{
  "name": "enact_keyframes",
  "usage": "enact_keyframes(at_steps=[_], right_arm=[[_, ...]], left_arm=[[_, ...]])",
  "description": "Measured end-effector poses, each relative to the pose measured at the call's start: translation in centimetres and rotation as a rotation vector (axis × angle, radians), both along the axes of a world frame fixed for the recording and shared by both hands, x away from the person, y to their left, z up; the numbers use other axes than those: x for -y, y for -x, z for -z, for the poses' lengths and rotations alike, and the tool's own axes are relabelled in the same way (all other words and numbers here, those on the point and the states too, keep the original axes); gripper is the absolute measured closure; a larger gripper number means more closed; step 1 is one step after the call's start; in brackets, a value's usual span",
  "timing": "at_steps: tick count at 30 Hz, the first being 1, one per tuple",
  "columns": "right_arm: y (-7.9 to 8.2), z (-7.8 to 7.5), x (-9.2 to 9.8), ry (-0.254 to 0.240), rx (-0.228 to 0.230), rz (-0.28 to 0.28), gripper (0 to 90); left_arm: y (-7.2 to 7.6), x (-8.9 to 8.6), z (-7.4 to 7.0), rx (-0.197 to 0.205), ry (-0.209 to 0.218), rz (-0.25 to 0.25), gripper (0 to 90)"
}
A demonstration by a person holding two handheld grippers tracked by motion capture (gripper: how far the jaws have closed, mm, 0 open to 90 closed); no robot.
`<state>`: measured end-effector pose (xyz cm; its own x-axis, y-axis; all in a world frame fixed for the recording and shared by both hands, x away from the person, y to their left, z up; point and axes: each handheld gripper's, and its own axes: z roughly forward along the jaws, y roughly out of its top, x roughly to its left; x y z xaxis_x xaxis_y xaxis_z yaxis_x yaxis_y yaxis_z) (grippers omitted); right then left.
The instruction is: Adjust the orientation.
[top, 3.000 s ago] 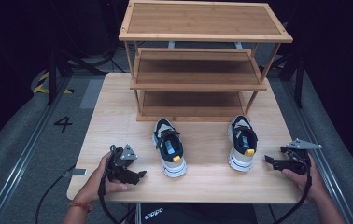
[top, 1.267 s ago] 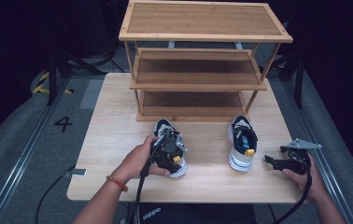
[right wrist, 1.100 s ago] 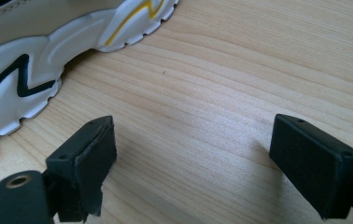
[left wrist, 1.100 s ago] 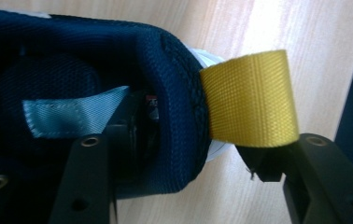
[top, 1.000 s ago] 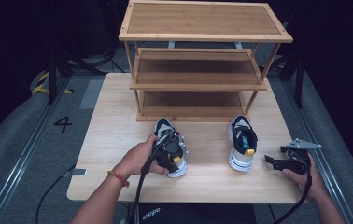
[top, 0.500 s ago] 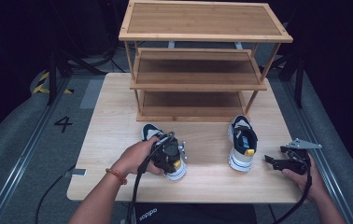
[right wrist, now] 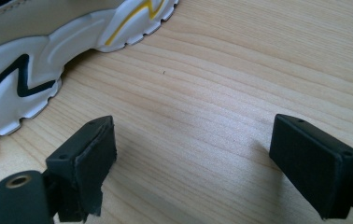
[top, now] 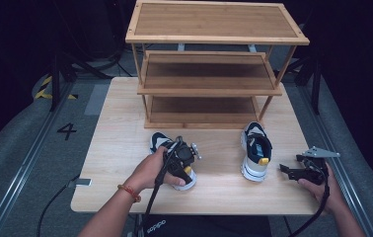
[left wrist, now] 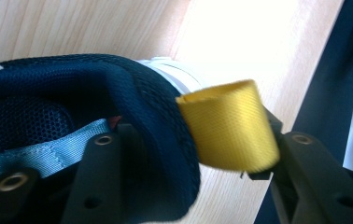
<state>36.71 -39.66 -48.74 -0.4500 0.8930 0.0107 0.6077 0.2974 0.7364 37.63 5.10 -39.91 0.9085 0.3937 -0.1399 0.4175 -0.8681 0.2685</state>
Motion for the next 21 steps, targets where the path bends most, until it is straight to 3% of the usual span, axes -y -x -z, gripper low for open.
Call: enact_keyframes(at_steps=[3, 8, 13, 16, 21], right_arm=[[0.0, 0.0, 0.0, 0.000, 0.000, 0.000, 15.3], [0.0, 0.0, 0.0, 0.000, 0.000, 0.000, 15.3], [0.0, 0.0, 0.0, 0.000, 0.000, 0.000, 15.3], [0.0, 0.0, 0.0, 0.000, 0.000, 0.000, 15.3], [0.0, 0.0, 0.0, 0.000, 0.000, 0.000, 15.3]], left_arm=[[-0.2, -0.2, 0.1, -0.008, 0.029, -0.047, 60.1], [-0.2, -0.6, 0.0, -0.009, 0.037, -0.042, 69.0], [0.1, -1.2, -0.3, -0.041, 0.005, 0.050, 72.1], [0.4, -1.4, -0.5, -0.049, -0.046, 0.105, 71.7], [0.7, -1.6, -0.6, -0.056, -0.090, 0.141, 69.8]])
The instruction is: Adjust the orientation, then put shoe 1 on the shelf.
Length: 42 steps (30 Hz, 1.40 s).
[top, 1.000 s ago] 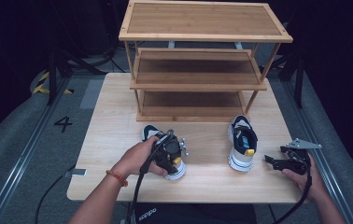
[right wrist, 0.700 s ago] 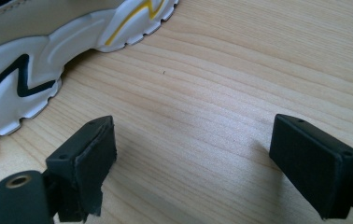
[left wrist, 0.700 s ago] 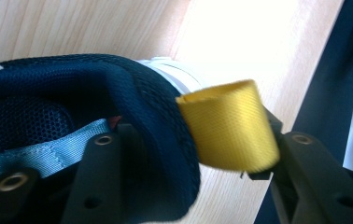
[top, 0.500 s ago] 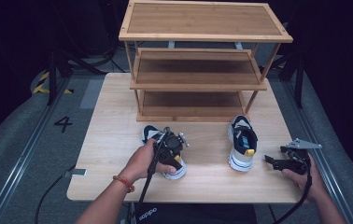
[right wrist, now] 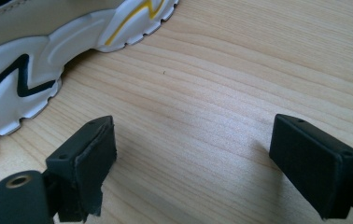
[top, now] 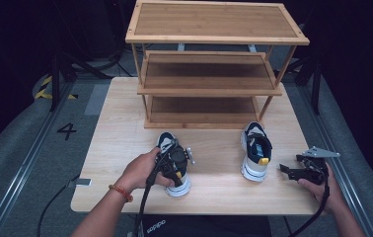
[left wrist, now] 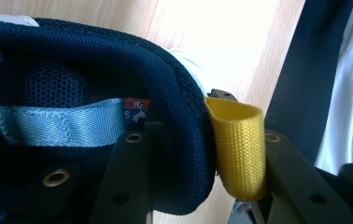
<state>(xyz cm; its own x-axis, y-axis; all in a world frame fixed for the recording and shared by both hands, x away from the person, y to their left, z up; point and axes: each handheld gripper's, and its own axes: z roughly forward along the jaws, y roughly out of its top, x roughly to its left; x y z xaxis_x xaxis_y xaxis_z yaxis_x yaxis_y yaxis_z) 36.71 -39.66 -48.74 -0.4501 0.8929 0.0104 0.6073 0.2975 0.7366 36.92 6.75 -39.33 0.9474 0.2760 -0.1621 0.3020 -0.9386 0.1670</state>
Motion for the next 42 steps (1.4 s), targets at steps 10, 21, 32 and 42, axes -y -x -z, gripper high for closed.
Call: enact_keyframes(at_steps=[10, 21, 32, 42], right_arm=[[0.0, 0.0, 0.0, 0.000, 0.000, 0.000, 15.3], [0.0, 0.0, 0.0, -0.001, -0.003, -0.003, 15.2], [0.0, 0.0, 0.0, 0.000, -0.001, -0.001, 15.2], [0.0, 0.0, 0.0, 0.000, -0.001, -0.002, 15.2]], left_arm=[[-0.1, 0.6, 0.1, -0.003, -0.022, 0.019, 69.7], [0.1, 0.7, -0.6, 0.033, -0.042, 0.096, 73.1], [1.2, 1.2, -3.6, 0.096, 0.010, 0.121, 73.0], [1.7, 3.2, -7.8, 0.169, 0.047, 0.181, 73.0]])
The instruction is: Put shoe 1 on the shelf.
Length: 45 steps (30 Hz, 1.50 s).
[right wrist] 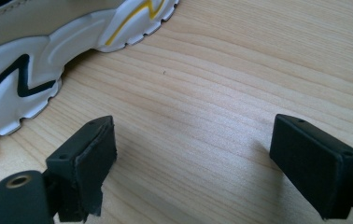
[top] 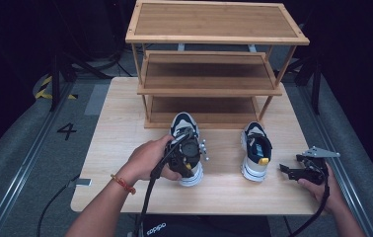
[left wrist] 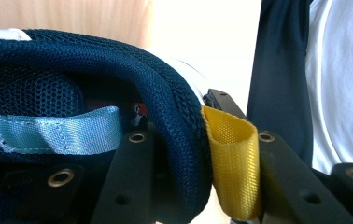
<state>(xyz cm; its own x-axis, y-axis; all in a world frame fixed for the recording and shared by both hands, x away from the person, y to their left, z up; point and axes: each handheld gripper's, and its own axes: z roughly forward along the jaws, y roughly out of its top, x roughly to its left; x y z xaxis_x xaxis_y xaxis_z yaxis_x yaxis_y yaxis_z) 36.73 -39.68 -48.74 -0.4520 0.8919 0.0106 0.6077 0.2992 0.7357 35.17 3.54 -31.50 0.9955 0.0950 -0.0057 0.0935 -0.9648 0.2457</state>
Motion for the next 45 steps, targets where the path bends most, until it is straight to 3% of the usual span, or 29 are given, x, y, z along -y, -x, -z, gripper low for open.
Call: enact_keyframes(at_steps=[15, 23, 28, 31, 39, 44, 45], right_arm=[[0.0, 0.0, 0.0, -0.001, 0.001, 0.000, 15.2], [0.0, 0.0, 0.0, -0.001, 0.001, 0.000, 15.2], [0.1, 0.0, 0.0, -0.001, 0.002, -0.002, 15.3], [0.1, 0.0, 0.0, -0.002, 0.002, -0.002, 15.3], [0.1, 0.0, 0.0, 0.000, 0.000, -0.003, 15.4], [0.1, 0.0, 0.0, 0.001, 0.001, -0.003, 15.3], [0.1, 0.0, 0.1, 0.003, 0.002, -0.005, 15.4]], left_arm=[[0.4, 1.7, -4.6, 0.057, 0.034, 0.059, 72.7], [-1.0, 2.8, -6.7, 0.072, 0.026, 0.080, 72.2], [-2.3, 3.7, -9.0, 0.108, 0.034, 0.090, 72.1], [-2.8, 3.8, -9.6, 0.123, 0.029, 0.091, 72.1], [-6.6, 4.6, -10.6, 0.144, 0.004, 0.101, 71.6], [-9.7, 4.9, -10.8, 0.136, -0.011, 0.094, 70.3], [-10.9, 5.0, -10.7, 0.129, -0.019, 0.090, 69.9]])
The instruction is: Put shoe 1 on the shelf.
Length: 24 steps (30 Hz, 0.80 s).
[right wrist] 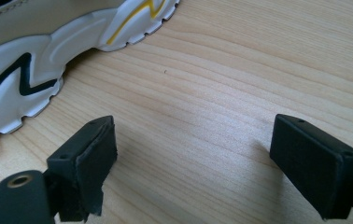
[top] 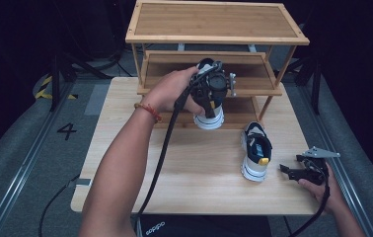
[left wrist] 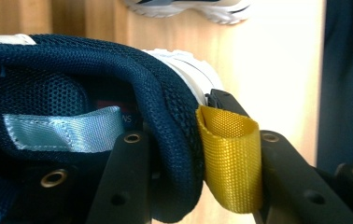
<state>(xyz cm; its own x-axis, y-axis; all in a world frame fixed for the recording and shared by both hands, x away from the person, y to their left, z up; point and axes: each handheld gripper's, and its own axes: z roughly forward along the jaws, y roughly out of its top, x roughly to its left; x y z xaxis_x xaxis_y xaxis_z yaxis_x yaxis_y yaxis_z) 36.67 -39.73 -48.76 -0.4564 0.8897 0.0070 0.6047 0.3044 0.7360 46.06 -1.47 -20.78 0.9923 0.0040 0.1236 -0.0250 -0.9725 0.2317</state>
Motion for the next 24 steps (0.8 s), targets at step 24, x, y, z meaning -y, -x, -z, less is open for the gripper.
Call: enact_keyframes(at_steps=[24], right_arm=[[0.0, 0.0, 0.0, -0.001, 0.002, -0.004, 15.4]], left_arm=[[-5.8, -0.6, -0.5, 0.077, -0.027, -0.105, 56.3]])
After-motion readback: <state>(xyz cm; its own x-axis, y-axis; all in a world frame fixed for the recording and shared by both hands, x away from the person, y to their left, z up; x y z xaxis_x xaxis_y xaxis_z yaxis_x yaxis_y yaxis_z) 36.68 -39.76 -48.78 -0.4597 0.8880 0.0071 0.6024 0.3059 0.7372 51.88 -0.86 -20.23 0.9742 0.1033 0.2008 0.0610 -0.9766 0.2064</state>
